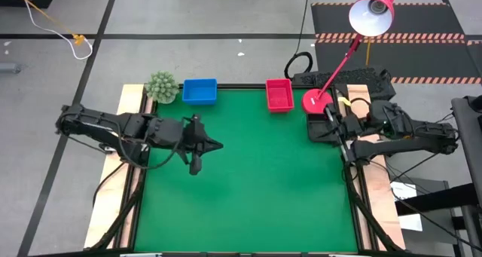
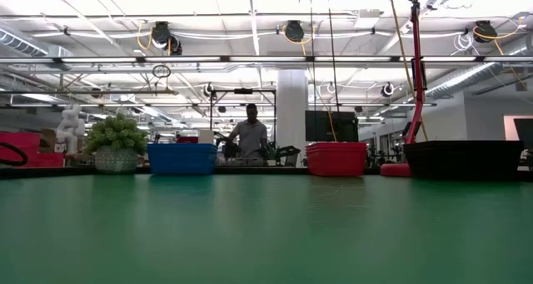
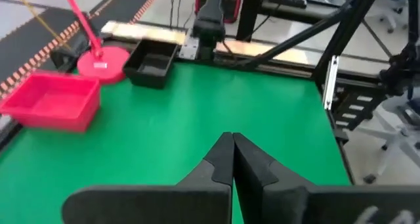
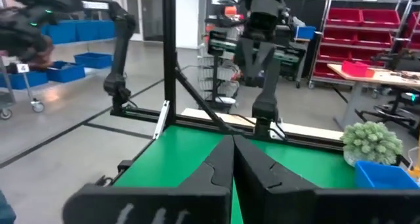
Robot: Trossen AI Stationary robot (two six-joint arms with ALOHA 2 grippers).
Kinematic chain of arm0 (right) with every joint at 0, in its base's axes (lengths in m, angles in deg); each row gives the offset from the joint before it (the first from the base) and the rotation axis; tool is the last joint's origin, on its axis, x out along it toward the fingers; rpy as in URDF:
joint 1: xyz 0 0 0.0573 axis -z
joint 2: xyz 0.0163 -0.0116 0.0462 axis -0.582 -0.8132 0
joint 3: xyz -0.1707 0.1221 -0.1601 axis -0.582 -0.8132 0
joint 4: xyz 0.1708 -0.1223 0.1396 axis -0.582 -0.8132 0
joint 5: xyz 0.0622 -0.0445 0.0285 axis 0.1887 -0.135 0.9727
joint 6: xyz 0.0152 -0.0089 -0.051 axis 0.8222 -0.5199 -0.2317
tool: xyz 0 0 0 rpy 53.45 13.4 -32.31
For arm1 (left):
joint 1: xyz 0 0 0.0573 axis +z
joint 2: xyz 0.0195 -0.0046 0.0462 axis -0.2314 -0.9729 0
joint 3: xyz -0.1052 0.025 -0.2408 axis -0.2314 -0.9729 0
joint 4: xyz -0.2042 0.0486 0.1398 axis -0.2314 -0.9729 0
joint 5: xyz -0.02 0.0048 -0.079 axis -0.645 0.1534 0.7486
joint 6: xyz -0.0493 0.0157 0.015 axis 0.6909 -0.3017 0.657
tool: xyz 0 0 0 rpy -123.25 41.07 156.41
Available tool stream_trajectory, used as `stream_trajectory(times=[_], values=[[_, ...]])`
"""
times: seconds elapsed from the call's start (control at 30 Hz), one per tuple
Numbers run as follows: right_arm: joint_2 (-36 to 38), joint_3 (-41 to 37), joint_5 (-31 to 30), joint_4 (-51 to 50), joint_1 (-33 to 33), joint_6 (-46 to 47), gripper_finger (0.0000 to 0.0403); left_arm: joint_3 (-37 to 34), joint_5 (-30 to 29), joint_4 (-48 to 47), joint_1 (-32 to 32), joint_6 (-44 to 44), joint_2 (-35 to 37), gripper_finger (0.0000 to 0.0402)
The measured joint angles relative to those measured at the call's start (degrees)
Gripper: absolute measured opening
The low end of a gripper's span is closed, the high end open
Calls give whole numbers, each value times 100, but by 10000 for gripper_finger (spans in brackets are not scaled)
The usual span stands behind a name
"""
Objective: Stack baskets by color
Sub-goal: Return to Home Position
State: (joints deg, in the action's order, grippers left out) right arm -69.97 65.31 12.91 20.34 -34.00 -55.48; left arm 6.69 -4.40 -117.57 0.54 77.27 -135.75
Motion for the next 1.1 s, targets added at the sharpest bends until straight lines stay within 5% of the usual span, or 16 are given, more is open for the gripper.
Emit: stream_trajectory(times=[0.37,0.67,1.1], values=[[734,-1896,-415,984,-56,-100,0,-1757,-259,53,258,394,1360,2],[832,-3305,-440,2607,-53,-126,0,-3215,29,1011,523,-602,2451,2],[988,-3938,-565,2903,-49,-155,0,-4959,317,1950,988,-507,4223,2]])
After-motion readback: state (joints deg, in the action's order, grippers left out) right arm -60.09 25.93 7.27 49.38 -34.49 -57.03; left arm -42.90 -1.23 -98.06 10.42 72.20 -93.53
